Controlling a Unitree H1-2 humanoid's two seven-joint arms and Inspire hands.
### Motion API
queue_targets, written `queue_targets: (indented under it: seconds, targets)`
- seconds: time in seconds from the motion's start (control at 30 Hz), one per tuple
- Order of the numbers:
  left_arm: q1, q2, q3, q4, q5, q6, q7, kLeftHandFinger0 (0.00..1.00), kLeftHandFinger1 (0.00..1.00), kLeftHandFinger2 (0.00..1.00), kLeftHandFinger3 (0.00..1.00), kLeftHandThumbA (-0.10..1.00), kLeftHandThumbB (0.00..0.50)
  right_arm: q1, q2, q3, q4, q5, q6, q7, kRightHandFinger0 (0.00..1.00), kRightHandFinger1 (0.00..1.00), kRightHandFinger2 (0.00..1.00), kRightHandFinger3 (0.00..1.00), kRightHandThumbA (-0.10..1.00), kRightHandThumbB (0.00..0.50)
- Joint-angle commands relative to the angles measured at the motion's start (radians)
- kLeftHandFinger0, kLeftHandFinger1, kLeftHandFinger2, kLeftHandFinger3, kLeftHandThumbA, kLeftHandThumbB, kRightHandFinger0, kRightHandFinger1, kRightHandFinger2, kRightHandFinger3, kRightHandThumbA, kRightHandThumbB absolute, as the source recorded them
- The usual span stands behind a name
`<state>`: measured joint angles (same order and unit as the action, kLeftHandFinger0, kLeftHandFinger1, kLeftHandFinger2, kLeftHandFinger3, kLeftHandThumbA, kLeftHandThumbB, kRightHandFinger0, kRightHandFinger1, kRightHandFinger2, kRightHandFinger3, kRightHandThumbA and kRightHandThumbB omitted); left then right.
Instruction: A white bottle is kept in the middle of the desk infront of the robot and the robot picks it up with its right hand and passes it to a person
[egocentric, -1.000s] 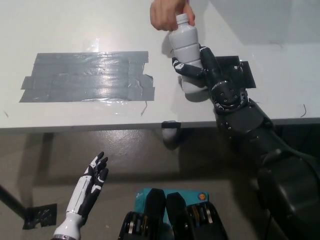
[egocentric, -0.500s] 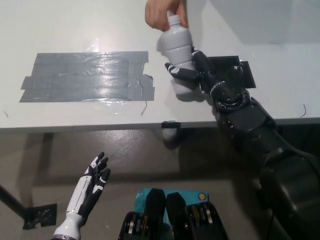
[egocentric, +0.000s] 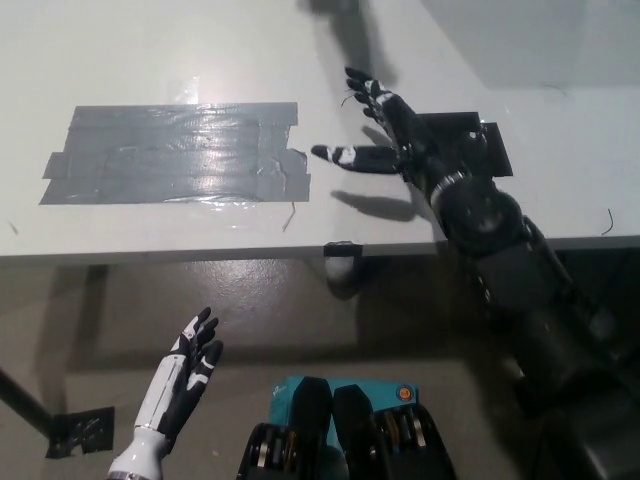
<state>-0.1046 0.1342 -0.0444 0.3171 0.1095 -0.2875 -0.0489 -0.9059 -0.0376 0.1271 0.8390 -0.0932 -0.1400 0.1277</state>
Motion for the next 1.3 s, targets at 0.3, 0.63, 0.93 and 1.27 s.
queue_targets:
  seconds: [0.3, 0.63, 0.93, 1.27]
  targets:
    - [-0.012, 0.013, 0.005, -0.033, -0.013, -0.011, -0.009, 1.0, 1.0, 1.0, 1.0, 0.88, 0.079, 0.376, -0.141, 0.007, -1.14, 0.079, 0.196, 0.134, 1.0, 1.0, 1.0, 1.0, 0.91, 0.471]
    - [-0.013, 0.009, 0.008, -0.018, -0.013, -0.004, -0.003, 1.0, 1.0, 1.0, 1.0, 0.9, 0.07, 0.609, -0.135, -0.004, -1.343, 0.11, 0.149, 0.094, 1.0, 1.0, 1.0, 1.0, 0.98, 0.391]
    - [-0.011, 0.009, 0.01, -0.02, -0.004, 0.0, 0.005, 0.98, 1.0, 1.0, 1.0, 0.91, 0.042, 0.77, 0.023, -0.057, -1.05, 0.09, 0.009, -0.042, 1.0, 1.0, 1.0, 1.0, 1.0, 0.114]
    - [-0.008, 0.008, 0.012, -0.012, -0.015, -0.005, -0.002, 0.99, 1.0, 1.0, 1.0, 0.86, 0.06, 0.762, 0.066, -0.137, -0.668, 0.17, -0.089, -0.02, 1.0, 1.0, 1.0, 1.0, 0.91, 0.098]
